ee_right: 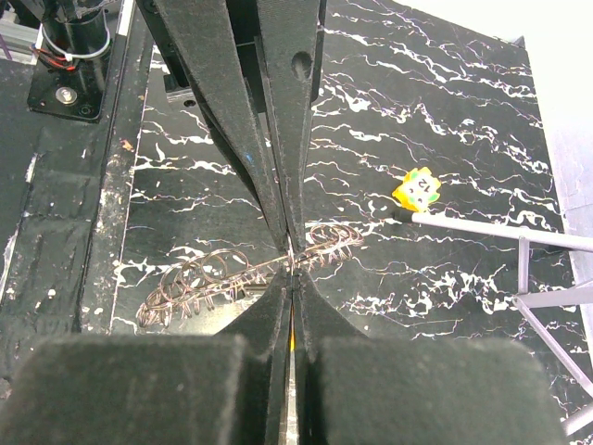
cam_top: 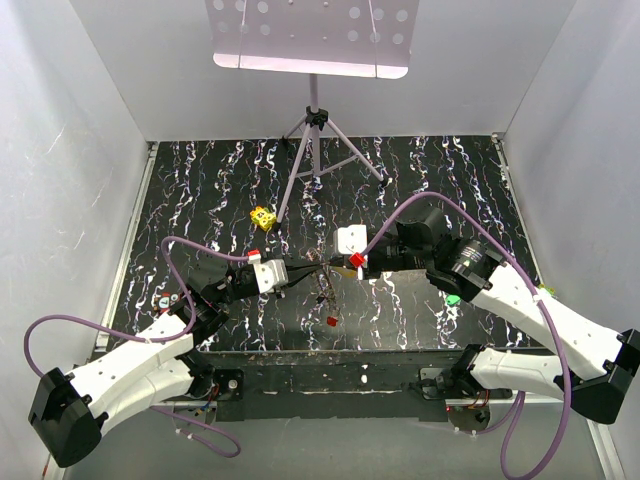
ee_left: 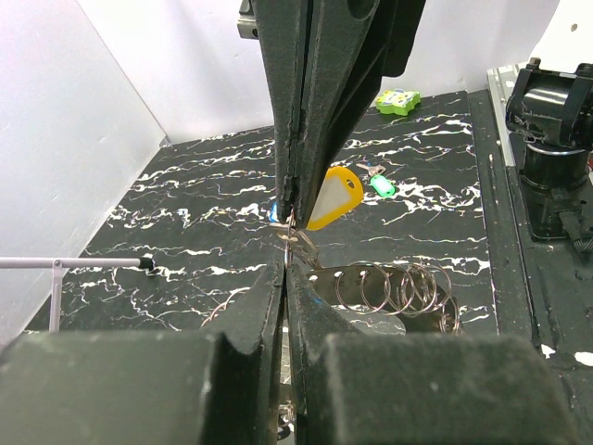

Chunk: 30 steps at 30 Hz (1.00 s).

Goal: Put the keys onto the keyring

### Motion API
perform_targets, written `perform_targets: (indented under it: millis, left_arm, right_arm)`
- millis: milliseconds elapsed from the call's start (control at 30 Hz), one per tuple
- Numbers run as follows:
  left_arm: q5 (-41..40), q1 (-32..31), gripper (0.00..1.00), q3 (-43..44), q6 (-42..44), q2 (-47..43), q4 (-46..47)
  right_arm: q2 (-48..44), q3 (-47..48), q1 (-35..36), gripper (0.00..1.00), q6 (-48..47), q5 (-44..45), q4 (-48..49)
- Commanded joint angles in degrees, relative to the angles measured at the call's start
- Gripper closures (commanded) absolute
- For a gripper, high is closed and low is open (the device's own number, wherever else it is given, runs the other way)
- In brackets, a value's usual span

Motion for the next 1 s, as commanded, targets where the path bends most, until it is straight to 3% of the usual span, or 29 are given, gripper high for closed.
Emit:
perform_targets:
  millis: [0,967]
  left_arm:
    - [-0.58,0.07,1.00,1.26,-0.19,-1.55,3.06]
    - [1.18,0.24,1.00,0.73,-2.21,-1.19,5.35]
  right_arm:
    - [0.03,0.46,0.09,0.99,0.42,-0.48,1.34]
    - [1.26,0.55,0.09,0.99,4.46,0.49,3.89]
